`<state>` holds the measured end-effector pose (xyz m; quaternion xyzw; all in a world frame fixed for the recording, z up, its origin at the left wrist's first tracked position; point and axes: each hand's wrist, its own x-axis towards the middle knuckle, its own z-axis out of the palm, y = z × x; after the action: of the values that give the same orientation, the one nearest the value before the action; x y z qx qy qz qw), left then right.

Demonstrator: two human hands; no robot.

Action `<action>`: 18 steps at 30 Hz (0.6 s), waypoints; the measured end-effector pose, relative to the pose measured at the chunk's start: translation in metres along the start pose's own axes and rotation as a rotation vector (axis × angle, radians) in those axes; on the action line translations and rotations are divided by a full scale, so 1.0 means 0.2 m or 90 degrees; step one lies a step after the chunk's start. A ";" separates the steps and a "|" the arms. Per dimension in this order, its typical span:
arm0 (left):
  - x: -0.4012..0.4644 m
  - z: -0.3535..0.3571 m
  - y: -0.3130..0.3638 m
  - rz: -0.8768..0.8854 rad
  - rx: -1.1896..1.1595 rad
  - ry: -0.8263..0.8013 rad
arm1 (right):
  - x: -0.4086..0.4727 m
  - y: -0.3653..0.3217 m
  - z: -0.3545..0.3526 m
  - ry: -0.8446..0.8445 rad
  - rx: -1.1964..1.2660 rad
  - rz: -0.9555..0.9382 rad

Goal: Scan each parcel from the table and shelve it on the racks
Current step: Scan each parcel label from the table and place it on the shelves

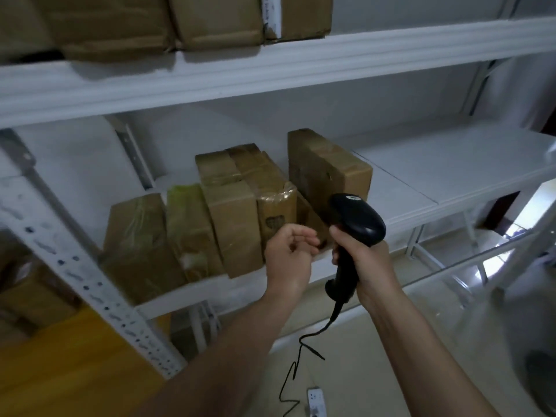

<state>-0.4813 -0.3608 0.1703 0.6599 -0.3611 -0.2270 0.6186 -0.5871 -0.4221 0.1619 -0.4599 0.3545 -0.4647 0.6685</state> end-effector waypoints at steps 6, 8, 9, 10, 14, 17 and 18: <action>-0.22 -0.61 -0.16 -0.068 -0.017 0.092 | -0.34 0.18 0.43 -0.179 -0.039 0.048; -0.30 -0.86 -0.21 -0.079 -0.020 0.145 | -0.46 0.26 0.61 -0.236 -0.042 0.069; -0.35 -0.99 -0.23 -0.084 -0.028 0.176 | -0.52 0.31 0.70 -0.260 -0.040 0.085; -0.39 -1.12 -0.26 -0.093 -0.035 0.207 | -0.58 0.36 0.79 -0.279 -0.036 0.107; -0.61 -1.63 -0.38 -0.137 -0.026 0.310 | -0.84 0.57 1.16 -0.364 -0.050 0.184; -0.77 -1.98 -0.48 -0.184 -0.033 0.379 | -1.02 0.72 1.40 -0.396 -0.076 0.209; -0.82 -2.08 -0.51 -0.195 -0.030 0.396 | -1.08 0.77 1.48 -0.404 -0.079 0.218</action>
<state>-0.2556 0.0321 0.1014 0.7293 -0.0471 -0.1135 0.6730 -0.3437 -0.1108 0.1227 -0.5552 0.2287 -0.1576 0.7839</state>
